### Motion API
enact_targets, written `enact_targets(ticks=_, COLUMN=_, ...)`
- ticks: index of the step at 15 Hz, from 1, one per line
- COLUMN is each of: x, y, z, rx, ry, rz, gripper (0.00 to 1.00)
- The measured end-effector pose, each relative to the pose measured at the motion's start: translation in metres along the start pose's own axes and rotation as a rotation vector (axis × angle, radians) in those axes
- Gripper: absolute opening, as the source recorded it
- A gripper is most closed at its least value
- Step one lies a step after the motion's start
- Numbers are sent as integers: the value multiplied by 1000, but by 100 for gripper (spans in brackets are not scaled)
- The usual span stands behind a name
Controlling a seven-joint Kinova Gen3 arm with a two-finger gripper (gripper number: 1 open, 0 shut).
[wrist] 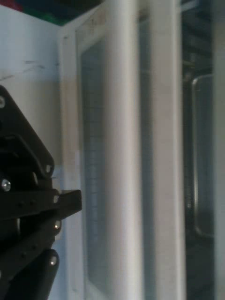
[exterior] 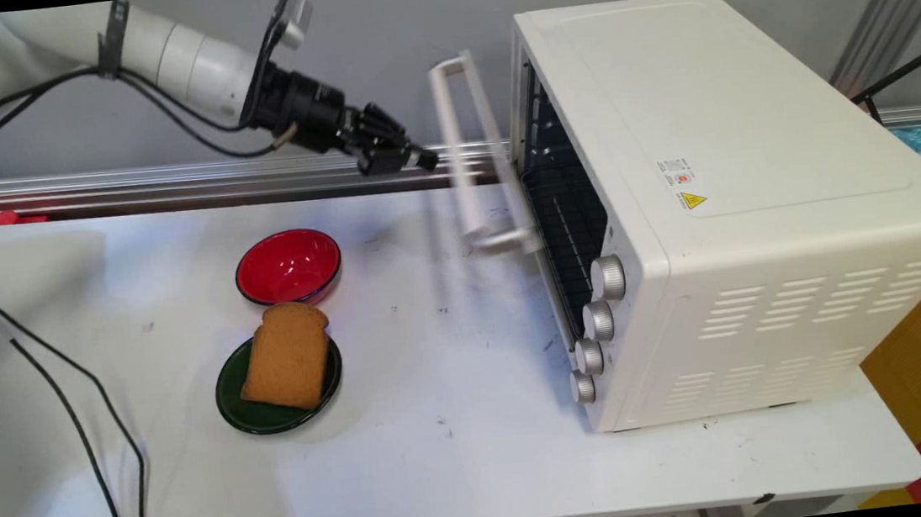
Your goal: Close the oven
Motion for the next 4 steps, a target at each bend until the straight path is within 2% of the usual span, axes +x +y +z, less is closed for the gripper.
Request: enact_targets(ticks=4, x=24, y=0, z=3, rx=-1, ry=39, rz=-2, gripper=0)
